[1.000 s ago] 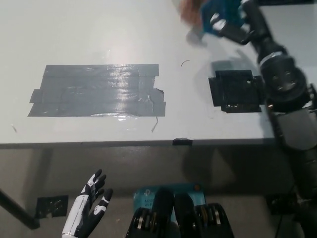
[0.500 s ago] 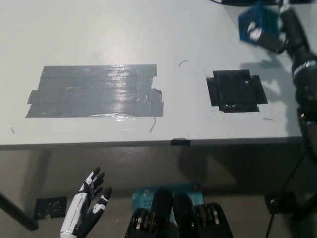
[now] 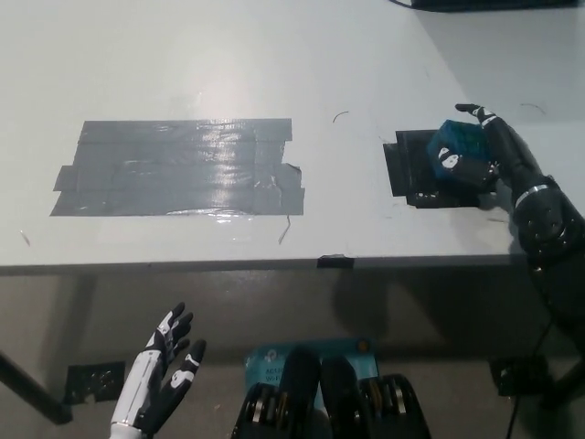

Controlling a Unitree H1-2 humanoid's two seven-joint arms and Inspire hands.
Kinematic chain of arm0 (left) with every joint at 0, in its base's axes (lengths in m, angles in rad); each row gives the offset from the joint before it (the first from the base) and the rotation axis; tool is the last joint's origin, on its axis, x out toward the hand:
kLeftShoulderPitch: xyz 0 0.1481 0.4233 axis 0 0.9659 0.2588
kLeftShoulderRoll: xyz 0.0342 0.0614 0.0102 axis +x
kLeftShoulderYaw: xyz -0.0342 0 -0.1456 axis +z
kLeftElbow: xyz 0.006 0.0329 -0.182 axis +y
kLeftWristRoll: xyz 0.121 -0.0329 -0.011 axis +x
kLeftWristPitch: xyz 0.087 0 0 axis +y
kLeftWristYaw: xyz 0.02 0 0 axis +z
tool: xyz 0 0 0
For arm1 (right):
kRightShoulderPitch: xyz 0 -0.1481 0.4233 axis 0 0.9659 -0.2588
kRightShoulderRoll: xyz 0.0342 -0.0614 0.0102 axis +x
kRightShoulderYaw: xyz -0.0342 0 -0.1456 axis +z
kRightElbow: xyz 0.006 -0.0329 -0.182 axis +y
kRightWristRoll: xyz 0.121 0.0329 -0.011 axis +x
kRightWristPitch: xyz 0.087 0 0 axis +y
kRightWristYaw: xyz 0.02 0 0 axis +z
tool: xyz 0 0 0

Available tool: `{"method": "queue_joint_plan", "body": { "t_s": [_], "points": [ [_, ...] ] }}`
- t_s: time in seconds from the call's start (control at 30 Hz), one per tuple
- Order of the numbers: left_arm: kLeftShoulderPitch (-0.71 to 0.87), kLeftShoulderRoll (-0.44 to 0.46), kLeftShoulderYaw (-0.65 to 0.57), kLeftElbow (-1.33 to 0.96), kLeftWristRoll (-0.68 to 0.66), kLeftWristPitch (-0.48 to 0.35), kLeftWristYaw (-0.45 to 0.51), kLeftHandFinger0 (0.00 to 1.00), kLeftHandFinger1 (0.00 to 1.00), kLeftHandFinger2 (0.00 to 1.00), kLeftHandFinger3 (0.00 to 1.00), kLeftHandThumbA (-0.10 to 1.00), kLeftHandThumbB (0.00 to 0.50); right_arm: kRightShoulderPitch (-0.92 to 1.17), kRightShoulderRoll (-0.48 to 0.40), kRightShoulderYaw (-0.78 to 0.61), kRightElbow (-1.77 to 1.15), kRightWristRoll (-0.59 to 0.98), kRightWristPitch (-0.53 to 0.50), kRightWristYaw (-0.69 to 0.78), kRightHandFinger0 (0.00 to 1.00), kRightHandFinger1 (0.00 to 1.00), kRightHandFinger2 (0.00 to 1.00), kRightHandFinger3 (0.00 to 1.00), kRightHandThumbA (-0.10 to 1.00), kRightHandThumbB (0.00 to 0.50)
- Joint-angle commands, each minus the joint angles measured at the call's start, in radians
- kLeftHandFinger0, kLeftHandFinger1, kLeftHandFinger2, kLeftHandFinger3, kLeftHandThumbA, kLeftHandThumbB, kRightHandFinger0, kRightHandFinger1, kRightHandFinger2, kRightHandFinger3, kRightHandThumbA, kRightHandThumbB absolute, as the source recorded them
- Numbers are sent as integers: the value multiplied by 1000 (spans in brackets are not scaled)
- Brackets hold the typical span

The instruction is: A person hands a rubik's cube to the robot and rhe robot picks it up with its right hand and places it on the black spot on the desk infron tof it

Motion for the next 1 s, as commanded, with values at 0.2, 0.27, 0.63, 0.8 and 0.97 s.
{"method": "queue_joint_plan", "body": {
  "t_s": [0.2,0.27,0.63,0.8,0.97],
  "points": [
    [5,24,0,-33,1,-5,-14,1000,1000,1000,1000,744,122,-53,-50,22,-90,-109,-76,-150,1000,1000,1000,1000,425,423],
    [6,26,0,-35,-4,-6,-16,1000,1000,1000,1000,744,117,-53,-57,18,-111,-116,-91,-162,1000,1000,1000,1000,482,431],
    [15,27,3,-40,-10,-11,-13,1000,1000,1000,1000,743,128,-37,-108,-75,-572,-117,15,-101,1000,1000,1000,1000,727,427],
    [0,29,2,-43,0,-2,-11,1000,1000,1000,1000,782,135,37,-100,-173,-893,1,43,-38,1000,1000,1000,1000,717,416],
    [-40,28,-4,-25,-7,1,-20,1000,1000,1000,1000,803,120,218,-70,-189,-1289,-1,143,13,1000,1000,1000,1000,816,417]
  ]
}}
